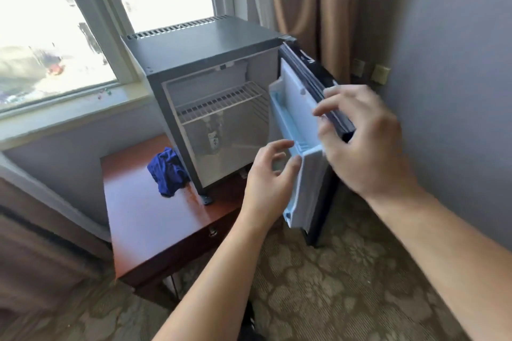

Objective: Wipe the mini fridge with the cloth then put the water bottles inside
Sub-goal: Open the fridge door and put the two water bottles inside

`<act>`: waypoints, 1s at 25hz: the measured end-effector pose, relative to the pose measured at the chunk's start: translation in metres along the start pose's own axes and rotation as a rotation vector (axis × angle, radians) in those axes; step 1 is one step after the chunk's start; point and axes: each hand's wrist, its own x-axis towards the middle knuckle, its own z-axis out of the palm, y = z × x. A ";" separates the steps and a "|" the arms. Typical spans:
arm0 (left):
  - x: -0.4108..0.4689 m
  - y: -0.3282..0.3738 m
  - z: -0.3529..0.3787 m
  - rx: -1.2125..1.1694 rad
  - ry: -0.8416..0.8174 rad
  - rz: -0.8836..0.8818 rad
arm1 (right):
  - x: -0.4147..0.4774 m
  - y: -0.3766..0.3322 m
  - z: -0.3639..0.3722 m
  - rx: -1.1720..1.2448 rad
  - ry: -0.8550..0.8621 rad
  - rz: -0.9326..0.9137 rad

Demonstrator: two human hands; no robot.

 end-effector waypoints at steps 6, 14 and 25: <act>-0.015 0.092 0.027 0.404 -0.243 0.283 | -0.018 0.045 -0.057 -0.016 -0.383 0.422; -0.055 0.111 -0.012 0.384 0.023 0.380 | -0.069 -0.026 0.019 0.345 -0.065 0.608; -0.044 0.054 -0.119 0.383 0.172 0.104 | -0.046 -0.102 0.097 0.508 -0.392 0.525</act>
